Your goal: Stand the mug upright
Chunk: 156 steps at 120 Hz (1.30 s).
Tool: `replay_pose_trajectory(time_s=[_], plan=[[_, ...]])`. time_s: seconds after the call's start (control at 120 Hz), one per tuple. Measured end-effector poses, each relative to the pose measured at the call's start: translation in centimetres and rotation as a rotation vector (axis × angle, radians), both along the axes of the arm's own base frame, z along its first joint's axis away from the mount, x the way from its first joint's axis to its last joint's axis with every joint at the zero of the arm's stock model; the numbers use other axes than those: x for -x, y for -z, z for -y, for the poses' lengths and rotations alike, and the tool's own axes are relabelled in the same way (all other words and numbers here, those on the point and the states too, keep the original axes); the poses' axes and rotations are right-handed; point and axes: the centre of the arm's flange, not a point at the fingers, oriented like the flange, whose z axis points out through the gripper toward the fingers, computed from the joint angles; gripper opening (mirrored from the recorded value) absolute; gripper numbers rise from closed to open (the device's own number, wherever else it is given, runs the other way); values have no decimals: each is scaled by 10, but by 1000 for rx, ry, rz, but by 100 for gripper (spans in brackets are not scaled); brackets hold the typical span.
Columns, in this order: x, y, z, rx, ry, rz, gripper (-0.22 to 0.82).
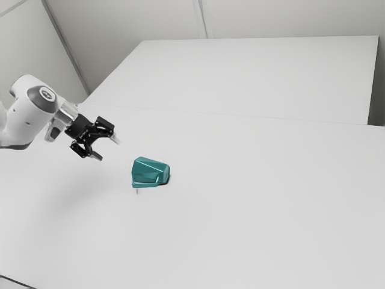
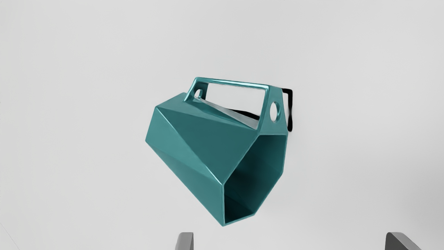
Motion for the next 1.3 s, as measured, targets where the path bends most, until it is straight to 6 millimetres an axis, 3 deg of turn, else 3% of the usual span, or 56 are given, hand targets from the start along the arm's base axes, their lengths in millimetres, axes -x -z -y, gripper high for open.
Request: replay_pose_trajectory(time_s=[0.175, 0.392, 0.633, 0.867, 1.075, 1.3], plan=[[-1, 33, -4, 82, -51, -42, 60], [7, 37, -1, 170, -41, -85, 60], [17, 49, 17, 233, 14, -159, 60], [15, 46, 24, 257, 31, -165, 60], [-10, 41, 46, 232, 87, -150, 60], [-30, 51, 47, 220, 99, -150, 60]])
